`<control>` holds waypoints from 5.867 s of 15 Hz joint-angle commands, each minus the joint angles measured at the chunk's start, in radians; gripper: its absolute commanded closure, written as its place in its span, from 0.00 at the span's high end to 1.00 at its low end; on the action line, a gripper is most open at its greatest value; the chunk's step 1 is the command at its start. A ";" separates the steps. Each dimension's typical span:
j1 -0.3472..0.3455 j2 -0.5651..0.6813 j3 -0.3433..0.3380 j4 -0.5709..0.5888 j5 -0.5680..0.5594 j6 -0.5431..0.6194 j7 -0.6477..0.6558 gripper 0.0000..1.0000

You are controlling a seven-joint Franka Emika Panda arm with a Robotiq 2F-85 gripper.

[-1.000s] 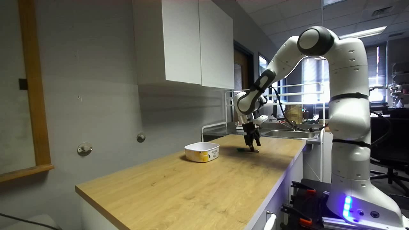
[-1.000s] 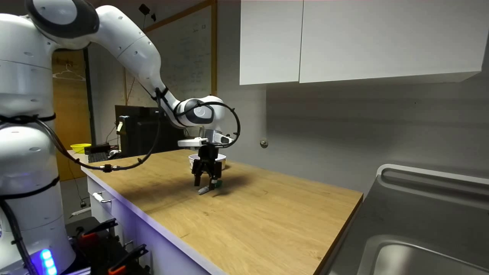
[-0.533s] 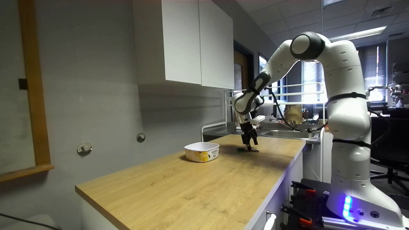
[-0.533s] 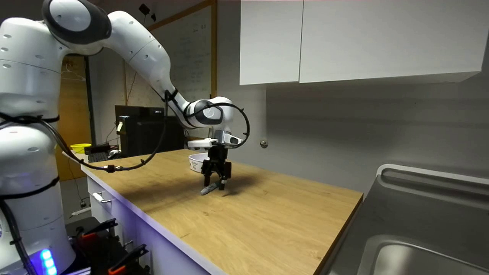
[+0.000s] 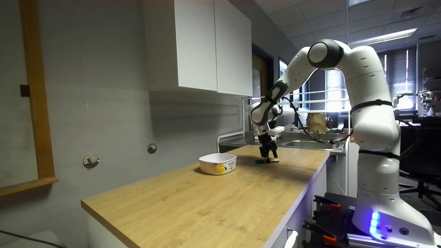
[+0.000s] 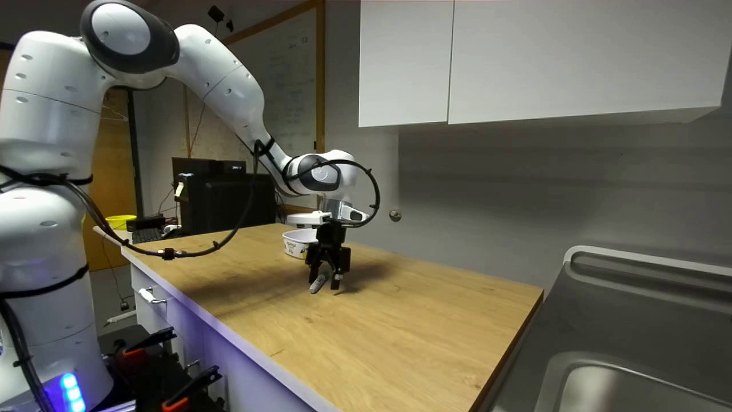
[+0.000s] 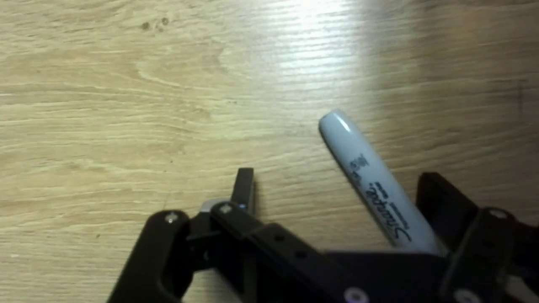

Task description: Put the marker on the table in the bowl

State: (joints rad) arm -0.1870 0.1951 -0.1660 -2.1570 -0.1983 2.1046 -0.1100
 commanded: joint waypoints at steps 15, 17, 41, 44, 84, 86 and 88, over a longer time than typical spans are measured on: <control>0.000 0.049 0.002 0.077 0.011 -0.061 -0.023 0.09; -0.001 0.045 0.002 0.078 0.020 -0.062 -0.018 0.09; 0.197 -0.211 0.176 0.022 0.067 -0.135 0.186 0.09; 0.228 -0.194 0.208 0.036 0.056 -0.146 0.217 0.09; 0.323 0.252 0.189 0.587 -0.090 -0.389 0.305 0.88; 0.323 0.247 0.191 0.586 -0.088 -0.393 0.297 0.99; 0.324 0.242 0.192 0.579 -0.088 -0.392 0.291 1.00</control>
State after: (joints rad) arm 0.1250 0.4270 0.0331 -1.6029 -0.2801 1.7413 0.1801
